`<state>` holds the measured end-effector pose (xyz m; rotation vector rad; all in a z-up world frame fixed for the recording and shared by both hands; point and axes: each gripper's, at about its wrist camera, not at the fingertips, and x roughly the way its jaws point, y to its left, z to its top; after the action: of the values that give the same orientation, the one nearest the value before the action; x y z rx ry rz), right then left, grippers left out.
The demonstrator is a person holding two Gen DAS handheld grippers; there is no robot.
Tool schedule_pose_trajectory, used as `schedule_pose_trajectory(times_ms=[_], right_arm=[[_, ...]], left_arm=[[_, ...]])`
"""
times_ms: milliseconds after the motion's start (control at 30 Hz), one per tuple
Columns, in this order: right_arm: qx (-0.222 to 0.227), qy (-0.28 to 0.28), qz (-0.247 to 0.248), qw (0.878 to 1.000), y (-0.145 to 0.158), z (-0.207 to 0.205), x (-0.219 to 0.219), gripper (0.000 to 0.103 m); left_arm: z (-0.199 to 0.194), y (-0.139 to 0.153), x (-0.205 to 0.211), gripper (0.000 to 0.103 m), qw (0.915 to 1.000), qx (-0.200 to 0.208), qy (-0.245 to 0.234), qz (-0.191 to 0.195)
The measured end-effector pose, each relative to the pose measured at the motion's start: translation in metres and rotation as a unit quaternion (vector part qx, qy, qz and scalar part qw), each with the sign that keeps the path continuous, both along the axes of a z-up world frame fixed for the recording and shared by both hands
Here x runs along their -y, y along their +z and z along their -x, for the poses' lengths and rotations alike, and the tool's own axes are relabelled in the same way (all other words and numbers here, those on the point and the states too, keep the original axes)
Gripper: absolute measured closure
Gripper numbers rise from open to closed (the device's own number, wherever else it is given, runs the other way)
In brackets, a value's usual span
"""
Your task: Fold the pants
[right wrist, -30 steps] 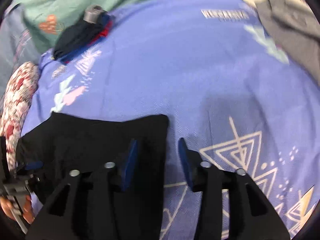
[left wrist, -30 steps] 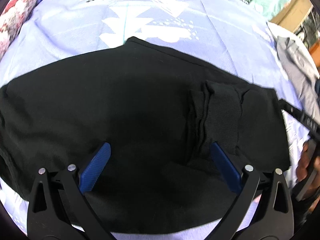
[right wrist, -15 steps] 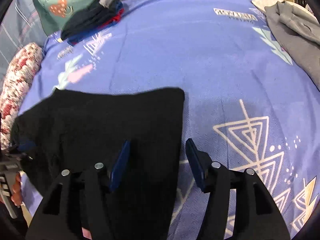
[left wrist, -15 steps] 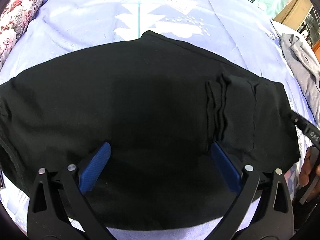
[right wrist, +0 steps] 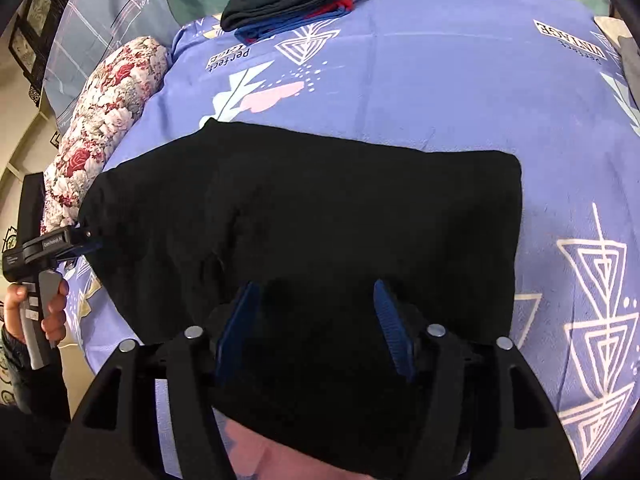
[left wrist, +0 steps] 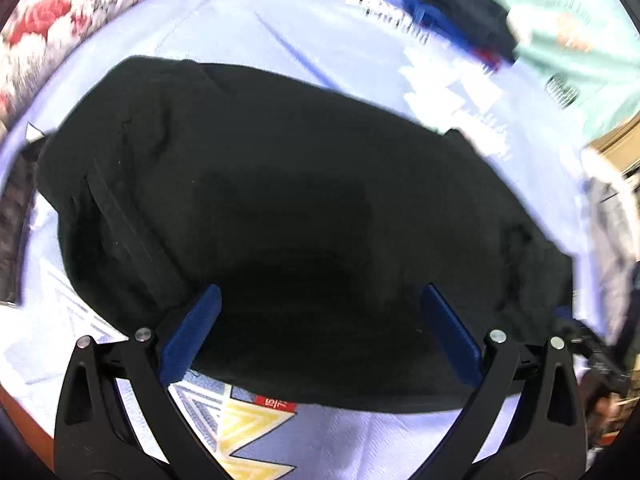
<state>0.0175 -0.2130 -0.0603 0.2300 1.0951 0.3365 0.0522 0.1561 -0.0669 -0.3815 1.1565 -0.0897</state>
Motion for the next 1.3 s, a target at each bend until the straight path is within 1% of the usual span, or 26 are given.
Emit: schedule_pose_trajectory(times_ms=[100, 167, 200, 267, 300, 367, 400, 467, 500, 567, 600, 733, 967, 1100, 1267, 1300], right_arm=[[0.006, -0.008, -0.025, 1.0, 0.009, 0.001, 0.005, 0.038], [0.021, -0.022, -0.035, 0.999, 0.016, 0.006, 0.01, 0.034], [0.029, -0.035, -0.037, 0.998, 0.019, 0.007, 0.015, 0.032], [0.037, -0.049, -0.048, 0.997, 0.023, 0.009, 0.026, 0.03], [0.037, -0.055, -0.053, 0.996, 0.024, 0.01, 0.032, 0.03], [0.035, -0.065, -0.065, 0.995, 0.024, 0.011, 0.041, 0.03], [0.033, -0.07, -0.071, 0.994, 0.022, 0.011, 0.043, 0.03], [0.023, -0.076, -0.077, 0.994, 0.019, 0.01, 0.045, 0.023], [0.018, -0.079, -0.078, 0.994, 0.018, 0.008, 0.046, 0.023], [0.015, -0.082, -0.076, 0.994, 0.016, 0.007, 0.045, 0.023], [0.015, -0.082, -0.074, 0.994, 0.016, 0.007, 0.044, 0.023], [0.022, -0.074, -0.071, 0.994, 0.019, 0.006, 0.036, 0.023], [0.019, -0.069, -0.063, 0.995, 0.019, 0.001, 0.025, 0.022], [0.017, -0.072, -0.062, 0.995, 0.018, -0.003, 0.022, 0.022], [0.02, -0.066, -0.062, 0.996, 0.02, -0.007, 0.013, 0.022], [0.023, -0.065, -0.061, 0.996, 0.02, -0.007, 0.012, 0.022]], left_arm=[[0.001, 0.013, -0.009, 0.002, 0.9999, 0.008, 0.008, -0.004], [0.005, 0.026, -0.024, 0.002, 0.9991, 0.031, 0.029, -0.004], [0.004, 0.033, -0.028, 0.002, 0.9979, 0.045, 0.044, 0.009], [0.007, 0.039, -0.048, 0.002, 0.9956, 0.054, 0.068, 0.033], [0.012, 0.037, -0.065, 0.002, 0.9939, 0.05, 0.085, 0.048], [0.018, 0.03, -0.085, 0.002, 0.9892, 0.039, 0.116, 0.081], [0.024, 0.021, -0.097, 0.002, 0.9839, 0.032, 0.132, 0.117], [0.03, 0.004, -0.11, 0.002, 0.9757, 0.012, 0.145, 0.163], [0.038, -0.004, -0.116, 0.002, 0.9734, 0.006, 0.149, 0.174], [0.037, -0.016, -0.114, 0.002, 0.9702, -0.004, 0.159, 0.183], [0.035, -0.022, -0.114, 0.002, 0.9684, -0.002, 0.161, 0.19], [0.025, -0.028, -0.124, 0.002, 0.9615, 0.014, 0.171, 0.214], [-0.001, -0.031, -0.133, 0.002, 0.9572, 0.03, 0.184, 0.221], [-0.017, -0.029, -0.13, 0.002, 0.9636, 0.024, 0.181, 0.195], [-0.026, -0.03, -0.132, 0.002, 0.9655, 0.029, 0.184, 0.182], [-0.028, -0.03, -0.133, 0.002, 0.9642, 0.034, 0.189, 0.183]])
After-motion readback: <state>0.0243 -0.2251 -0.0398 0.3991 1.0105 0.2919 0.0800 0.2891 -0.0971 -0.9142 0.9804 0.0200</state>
